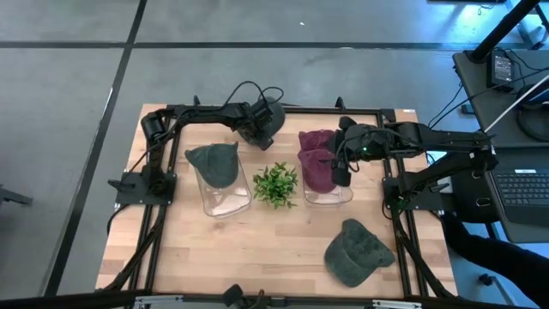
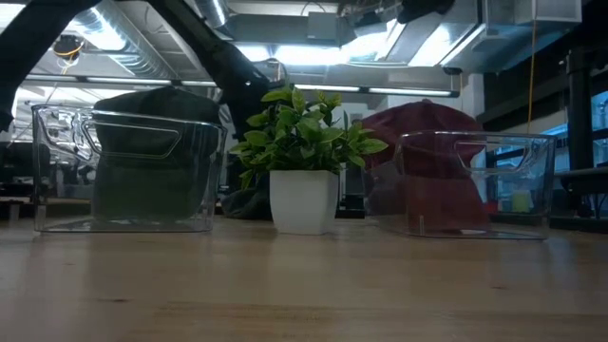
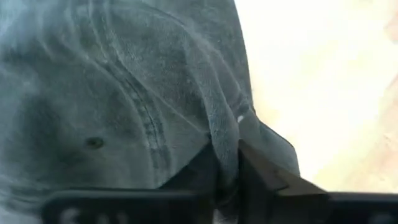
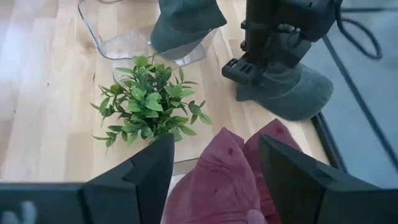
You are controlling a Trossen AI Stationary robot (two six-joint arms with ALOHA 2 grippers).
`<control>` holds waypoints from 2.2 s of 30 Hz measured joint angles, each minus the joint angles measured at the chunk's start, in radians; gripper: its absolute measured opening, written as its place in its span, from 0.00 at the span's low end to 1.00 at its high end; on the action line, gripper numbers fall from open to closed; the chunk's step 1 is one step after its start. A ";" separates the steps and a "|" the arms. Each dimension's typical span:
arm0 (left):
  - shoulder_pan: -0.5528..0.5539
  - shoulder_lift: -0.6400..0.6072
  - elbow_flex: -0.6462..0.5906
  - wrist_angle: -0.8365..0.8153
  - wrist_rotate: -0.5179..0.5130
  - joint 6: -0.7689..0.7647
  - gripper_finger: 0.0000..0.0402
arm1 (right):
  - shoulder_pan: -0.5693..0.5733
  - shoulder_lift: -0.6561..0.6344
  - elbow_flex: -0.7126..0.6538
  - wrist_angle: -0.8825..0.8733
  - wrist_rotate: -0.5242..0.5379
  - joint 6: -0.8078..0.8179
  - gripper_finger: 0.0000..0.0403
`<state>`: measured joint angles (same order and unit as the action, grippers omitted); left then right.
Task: Pick & Place hat
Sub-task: Put the top black cap into the left transparent bin
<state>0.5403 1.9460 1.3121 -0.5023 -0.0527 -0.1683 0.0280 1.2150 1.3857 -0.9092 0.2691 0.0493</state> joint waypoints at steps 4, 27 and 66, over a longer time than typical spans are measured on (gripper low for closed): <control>-0.016 -0.019 0.025 -0.038 -0.009 0.067 0.03 | 0.000 0.000 0.000 0.000 -0.001 0.062 0.57; -0.318 -0.066 0.643 -0.403 -0.432 0.955 0.01 | -0.184 -0.173 -0.001 -0.034 -0.256 0.492 0.57; -0.927 -0.140 0.657 -0.203 -1.194 1.276 0.01 | 0.036 -0.423 -0.331 0.317 -0.301 0.284 0.57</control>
<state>-0.3862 1.8061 1.9686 -0.7052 -1.2463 1.1075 0.0637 0.7917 1.0551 -0.5922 -0.0323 0.3338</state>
